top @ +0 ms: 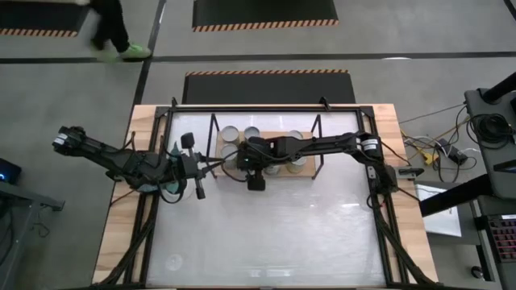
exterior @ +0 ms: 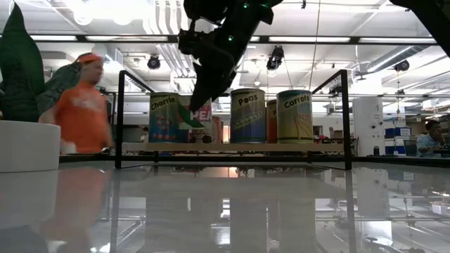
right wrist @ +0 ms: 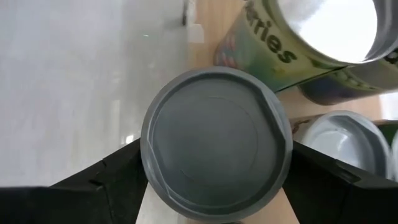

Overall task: Pick and place cans onto a shelf
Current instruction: Put the small canned peas on the shelf, then adjust the large canned peas on the shelf

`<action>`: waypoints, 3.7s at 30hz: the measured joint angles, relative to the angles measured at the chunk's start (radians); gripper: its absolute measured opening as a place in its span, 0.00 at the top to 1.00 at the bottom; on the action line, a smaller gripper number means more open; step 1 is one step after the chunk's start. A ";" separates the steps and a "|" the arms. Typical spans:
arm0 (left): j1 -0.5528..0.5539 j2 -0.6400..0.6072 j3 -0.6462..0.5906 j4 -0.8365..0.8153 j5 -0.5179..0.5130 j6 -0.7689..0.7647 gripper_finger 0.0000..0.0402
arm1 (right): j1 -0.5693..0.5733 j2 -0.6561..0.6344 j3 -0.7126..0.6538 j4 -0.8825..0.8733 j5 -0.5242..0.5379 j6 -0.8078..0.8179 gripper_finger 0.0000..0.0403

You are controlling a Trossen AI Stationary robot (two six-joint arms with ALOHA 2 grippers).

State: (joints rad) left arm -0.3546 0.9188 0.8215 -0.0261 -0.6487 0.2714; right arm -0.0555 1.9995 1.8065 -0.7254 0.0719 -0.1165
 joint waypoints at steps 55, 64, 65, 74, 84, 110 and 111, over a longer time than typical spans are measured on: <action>0.000 0.001 -0.003 0.001 0.003 0.001 1.00 | -0.022 -0.002 -0.012 0.072 0.024 -0.153 0.96; 0.000 0.001 -0.005 0.000 0.003 0.001 1.00 | -0.022 -0.006 -0.040 0.027 0.029 -0.156 0.96; 0.000 0.001 -0.005 0.000 0.003 0.001 1.00 | -0.022 -0.007 -0.039 0.018 0.030 -0.155 0.96; 0.000 0.001 -0.005 0.002 0.003 0.001 1.00 | -0.019 -0.008 -0.034 -0.001 0.033 -0.153 0.96; 0.000 0.001 -0.005 0.003 0.003 0.001 1.00 | -0.019 -0.011 -0.034 0.005 0.033 -0.153 0.96; 0.000 0.000 -0.007 -0.010 0.003 -0.068 1.00 | 0.160 -0.425 -0.267 0.012 0.094 0.081 0.96; 0.000 0.000 -0.007 -0.011 0.003 -0.081 1.00 | 0.182 -0.454 -0.314 0.049 0.119 0.093 0.96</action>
State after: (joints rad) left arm -0.3546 0.9192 0.8146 -0.0368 -0.6460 0.1909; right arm 0.1263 1.5455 1.4920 -0.6760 0.1907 -0.0232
